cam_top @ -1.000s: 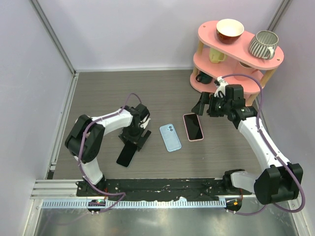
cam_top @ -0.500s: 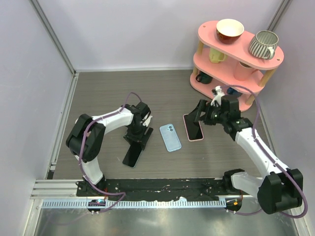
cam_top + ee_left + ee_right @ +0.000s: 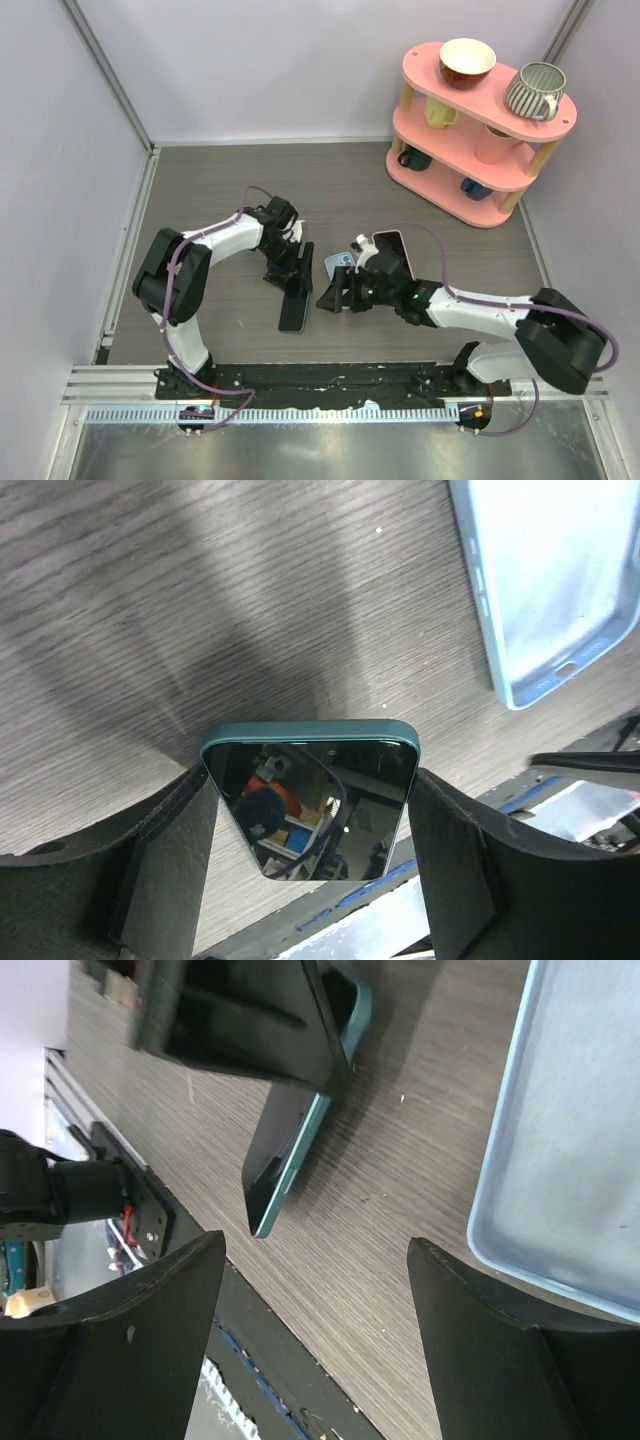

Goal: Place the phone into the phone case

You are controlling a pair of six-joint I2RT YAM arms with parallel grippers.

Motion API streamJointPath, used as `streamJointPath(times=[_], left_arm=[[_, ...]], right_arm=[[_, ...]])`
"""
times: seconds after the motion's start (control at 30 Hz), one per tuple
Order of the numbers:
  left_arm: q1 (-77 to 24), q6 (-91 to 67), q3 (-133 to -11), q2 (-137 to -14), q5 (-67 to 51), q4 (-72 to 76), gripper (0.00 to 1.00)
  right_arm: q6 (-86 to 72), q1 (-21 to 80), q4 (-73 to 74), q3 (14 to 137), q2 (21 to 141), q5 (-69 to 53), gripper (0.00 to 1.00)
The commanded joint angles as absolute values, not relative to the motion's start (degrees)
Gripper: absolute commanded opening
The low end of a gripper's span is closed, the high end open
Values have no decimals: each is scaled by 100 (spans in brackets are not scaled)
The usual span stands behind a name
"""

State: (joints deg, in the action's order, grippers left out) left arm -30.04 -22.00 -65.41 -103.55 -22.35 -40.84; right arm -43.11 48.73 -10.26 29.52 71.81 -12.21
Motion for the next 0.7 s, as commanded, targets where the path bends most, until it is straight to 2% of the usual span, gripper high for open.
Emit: streamJointPath(times=[0.0, 0.23, 0.43, 0.47, 0.5, 0.53, 0.67], left_arm=[[-2927, -2382, -6346, -10424, -2759, -3350, 48], [-2821, -2636, -6091, -10336, -3040, -3041, 46], [-2804, -2962, -5775, -10266, -3208, -2576, 46], [-2804, -3032, -5757, -10240, -3138, -2540, 45], [-2804, -3058, -5757, -10231, -3129, -2514, 45], [-2804, -3119, -5731, -10230, -3146, -2479, 45], [-2804, -3260, -5739, -10125, -3147, -2417, 47]], right_arm=[[-4948, 5412, -2153, 3067, 7793, -501, 79], [-5326, 5722, -2583, 3146, 8542, -237, 75], [-5203, 5739, -2716, 3304, 8798, -167, 59], [-5168, 5739, -2716, 3322, 8807, -150, 50], [-5107, 5739, -2716, 3366, 8798, -132, 46], [-5063, 5739, -2707, 3392, 8789, -123, 34], [-4852, 5739, -2655, 3454, 8667, -141, 6]])
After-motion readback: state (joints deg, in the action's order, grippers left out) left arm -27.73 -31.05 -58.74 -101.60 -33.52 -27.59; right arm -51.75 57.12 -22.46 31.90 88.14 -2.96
